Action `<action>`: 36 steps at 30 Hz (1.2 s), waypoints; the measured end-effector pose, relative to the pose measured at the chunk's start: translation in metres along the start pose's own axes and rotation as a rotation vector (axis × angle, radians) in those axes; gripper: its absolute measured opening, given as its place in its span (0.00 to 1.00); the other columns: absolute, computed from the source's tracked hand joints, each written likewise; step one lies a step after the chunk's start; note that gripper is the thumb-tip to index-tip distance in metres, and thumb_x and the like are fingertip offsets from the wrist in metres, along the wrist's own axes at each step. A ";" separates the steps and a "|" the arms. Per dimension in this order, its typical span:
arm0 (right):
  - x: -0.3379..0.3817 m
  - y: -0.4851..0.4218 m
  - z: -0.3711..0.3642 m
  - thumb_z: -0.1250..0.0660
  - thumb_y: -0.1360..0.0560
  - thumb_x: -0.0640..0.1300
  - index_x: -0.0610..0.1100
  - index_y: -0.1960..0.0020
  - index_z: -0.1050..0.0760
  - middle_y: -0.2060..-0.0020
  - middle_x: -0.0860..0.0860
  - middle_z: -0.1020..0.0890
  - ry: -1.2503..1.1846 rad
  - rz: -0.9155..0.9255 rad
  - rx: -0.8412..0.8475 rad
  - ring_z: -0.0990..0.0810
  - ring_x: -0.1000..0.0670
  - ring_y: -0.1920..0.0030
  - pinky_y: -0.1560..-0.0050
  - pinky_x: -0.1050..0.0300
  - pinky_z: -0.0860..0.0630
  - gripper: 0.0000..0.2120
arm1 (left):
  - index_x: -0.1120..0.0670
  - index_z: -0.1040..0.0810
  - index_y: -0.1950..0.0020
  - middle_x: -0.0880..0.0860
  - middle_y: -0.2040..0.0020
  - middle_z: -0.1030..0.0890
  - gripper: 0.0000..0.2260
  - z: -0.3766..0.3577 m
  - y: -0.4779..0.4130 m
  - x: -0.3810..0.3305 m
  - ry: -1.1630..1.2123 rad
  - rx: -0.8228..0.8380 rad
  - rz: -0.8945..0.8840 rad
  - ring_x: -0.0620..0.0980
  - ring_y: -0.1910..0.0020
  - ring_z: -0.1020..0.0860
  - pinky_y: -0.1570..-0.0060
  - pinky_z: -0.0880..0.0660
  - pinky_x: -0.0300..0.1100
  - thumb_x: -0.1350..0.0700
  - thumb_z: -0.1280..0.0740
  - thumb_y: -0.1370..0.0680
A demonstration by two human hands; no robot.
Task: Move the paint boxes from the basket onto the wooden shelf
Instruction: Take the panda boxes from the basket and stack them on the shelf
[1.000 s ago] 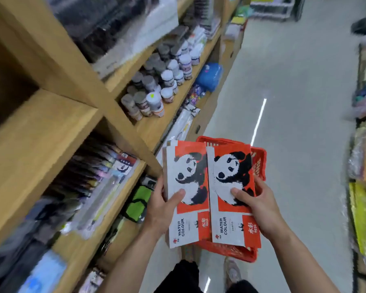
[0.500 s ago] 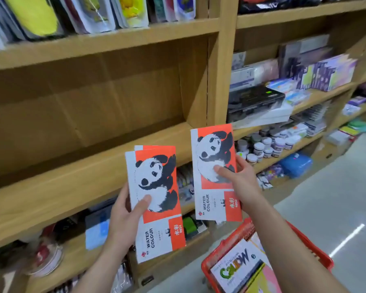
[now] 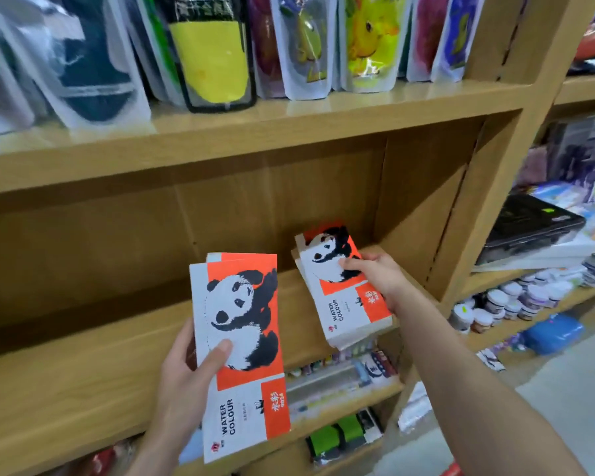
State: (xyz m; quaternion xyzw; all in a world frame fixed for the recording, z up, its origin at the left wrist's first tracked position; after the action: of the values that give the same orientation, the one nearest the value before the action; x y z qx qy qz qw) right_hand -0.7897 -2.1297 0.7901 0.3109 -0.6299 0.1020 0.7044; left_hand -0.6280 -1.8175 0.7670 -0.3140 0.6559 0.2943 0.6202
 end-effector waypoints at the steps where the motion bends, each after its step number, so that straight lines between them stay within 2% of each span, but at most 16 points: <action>1: -0.001 -0.008 -0.003 0.22 0.28 0.40 0.38 0.47 0.18 0.63 0.41 0.11 0.049 -0.010 0.001 0.12 0.45 0.68 0.69 0.55 0.17 0.12 | 0.37 0.19 0.43 0.50 0.49 0.11 0.19 0.003 -0.006 0.002 0.016 -0.009 0.007 0.56 0.58 0.11 0.69 0.17 0.45 0.49 0.25 0.33; 4: -0.003 -0.026 0.001 0.22 0.27 0.42 0.39 0.44 0.19 0.63 0.45 0.11 0.208 0.044 -0.113 0.11 0.46 0.65 0.65 0.55 0.16 0.14 | 0.39 0.20 0.38 0.51 0.48 0.11 0.23 0.003 -0.016 0.002 0.033 -0.003 0.025 0.57 0.58 0.11 0.68 0.17 0.46 0.50 0.22 0.32; 6: -0.004 -0.029 0.011 0.22 0.26 0.45 0.40 0.37 0.21 0.51 0.43 0.12 0.299 0.098 -0.226 0.12 0.44 0.54 0.52 0.48 0.16 0.20 | 0.38 0.19 0.40 0.51 0.48 0.11 0.23 -0.001 -0.019 0.000 0.029 0.001 0.016 0.57 0.57 0.11 0.67 0.17 0.45 0.51 0.18 0.32; 7: -0.002 -0.024 0.017 0.23 0.26 0.46 0.42 0.35 0.21 0.47 0.46 0.13 0.331 0.139 -0.279 0.13 0.45 0.52 0.51 0.49 0.17 0.21 | 0.38 0.19 0.41 0.51 0.48 0.11 0.23 -0.003 -0.020 -0.001 0.028 -0.002 0.006 0.56 0.57 0.11 0.67 0.17 0.44 0.51 0.18 0.33; 10: 0.011 0.014 0.017 0.30 0.27 0.52 0.53 0.42 0.19 0.56 0.60 0.14 0.344 0.419 -0.379 0.16 0.60 0.54 0.56 0.64 0.21 0.14 | 0.40 0.18 0.41 0.51 0.48 0.11 0.20 -0.016 -0.018 -0.015 0.065 -0.013 -0.019 0.55 0.58 0.11 0.67 0.18 0.42 0.50 0.19 0.32; 13: 0.019 0.057 -0.012 0.32 0.27 0.59 0.61 0.45 0.19 0.53 0.66 0.14 0.270 0.605 -0.138 0.17 0.62 0.52 0.56 0.72 0.24 0.11 | 0.43 0.18 0.40 0.53 0.48 0.11 0.18 -0.038 -0.018 -0.040 0.123 0.028 -0.040 0.55 0.57 0.11 0.67 0.18 0.43 0.51 0.22 0.30; 16: 0.015 0.081 -0.050 0.32 0.26 0.63 0.63 0.32 0.27 0.41 0.61 0.15 0.129 0.474 0.328 0.16 0.58 0.42 0.48 0.61 0.21 0.23 | 0.45 0.16 0.43 0.56 0.49 0.11 0.14 -0.068 -0.028 -0.063 0.161 0.054 -0.058 0.55 0.58 0.12 0.65 0.17 0.45 0.51 0.23 0.28; 17: 0.014 0.085 -0.057 0.31 0.24 0.60 0.64 0.28 0.29 0.38 0.60 0.17 0.078 0.458 0.418 0.17 0.55 0.39 0.45 0.57 0.20 0.25 | 0.46 0.16 0.45 0.56 0.49 0.11 0.11 -0.079 -0.035 -0.069 0.170 0.056 -0.065 0.54 0.57 0.12 0.63 0.17 0.46 0.53 0.25 0.27; 19: 0.022 0.083 -0.054 0.31 0.21 0.51 0.61 0.23 0.33 0.33 0.57 0.18 -0.012 0.458 0.411 0.17 0.50 0.36 0.38 0.50 0.20 0.27 | 0.49 0.16 0.45 0.56 0.48 0.11 0.08 -0.103 -0.048 -0.077 0.149 0.077 -0.057 0.54 0.55 0.13 0.58 0.16 0.48 0.55 0.27 0.23; 23: 0.048 0.060 -0.025 0.31 0.19 0.43 0.47 0.31 0.24 0.46 0.43 0.12 -0.063 0.348 0.258 0.11 0.43 0.52 0.55 0.51 0.14 0.17 | 0.54 0.22 0.34 0.56 0.41 0.14 0.12 -0.130 -0.073 -0.081 -0.098 0.226 -0.009 0.58 0.40 0.17 0.36 0.23 0.56 0.53 0.34 0.17; 26: 0.057 0.041 -0.008 0.29 0.20 0.44 0.45 0.37 0.22 0.56 0.46 0.10 0.030 0.289 0.167 0.10 0.47 0.60 0.66 0.57 0.17 0.12 | 0.47 0.21 0.34 0.44 0.39 0.15 0.11 -0.134 -0.081 -0.074 -0.223 0.364 -0.057 0.46 0.36 0.19 0.33 0.27 0.43 0.53 0.37 0.15; 28: 0.058 0.028 -0.004 0.30 0.20 0.46 0.43 0.40 0.20 0.60 0.48 0.10 0.109 0.229 0.156 0.11 0.50 0.63 0.67 0.60 0.19 0.10 | 0.41 0.22 0.35 0.32 0.42 0.17 0.12 -0.133 -0.079 -0.063 -0.267 0.391 -0.072 0.38 0.37 0.21 0.41 0.28 0.29 0.53 0.37 0.15; 30: 0.055 0.018 0.000 0.31 0.20 0.50 0.44 0.46 0.18 0.61 0.50 0.10 0.260 0.189 0.150 0.11 0.53 0.62 0.60 0.57 0.19 0.10 | 0.41 0.26 0.29 0.26 0.41 0.23 0.16 -0.128 -0.077 -0.044 -0.310 0.336 -0.042 0.33 0.36 0.27 0.44 0.32 0.27 0.48 0.34 0.17; 32: 0.054 0.012 0.009 0.32 0.19 0.51 0.49 0.52 0.17 0.63 0.56 0.11 0.372 0.236 0.101 0.13 0.58 0.62 0.55 0.56 0.21 0.08 | 0.38 0.30 0.25 0.23 0.37 0.30 0.26 -0.126 -0.072 -0.023 -0.289 0.306 0.002 0.27 0.35 0.32 0.38 0.37 0.33 0.34 0.34 0.23; 34: 0.049 0.011 0.020 0.34 0.19 0.52 0.52 0.53 0.18 0.63 0.62 0.12 0.299 0.278 0.041 0.14 0.61 0.59 0.55 0.56 0.23 0.08 | 0.37 0.37 0.21 0.28 0.29 0.37 0.45 -0.128 -0.066 -0.007 -0.252 0.286 0.067 0.33 0.29 0.37 0.29 0.40 0.43 0.20 0.38 0.34; 36: 0.025 0.013 0.031 0.34 0.20 0.56 0.54 0.48 0.20 0.57 0.60 0.11 0.186 0.262 -0.002 0.14 0.53 0.49 0.49 0.51 0.21 0.08 | 0.38 0.43 0.18 0.34 0.21 0.41 0.54 -0.135 -0.063 0.006 -0.218 0.294 0.133 0.41 0.22 0.42 0.22 0.43 0.57 0.15 0.41 0.40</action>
State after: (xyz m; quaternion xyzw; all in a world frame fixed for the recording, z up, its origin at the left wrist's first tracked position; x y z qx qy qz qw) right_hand -0.8177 -2.1440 0.8183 0.2146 -0.5974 0.2206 0.7406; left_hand -0.6645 -1.9620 0.7687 -0.1420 0.6401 0.2679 0.7059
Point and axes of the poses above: each hand's wrist, its own y-axis away from the middle knuckle, its own z-axis out of the back of the hand, x = y × z, the point moved 4 cm from there along -y, towards the middle knuckle
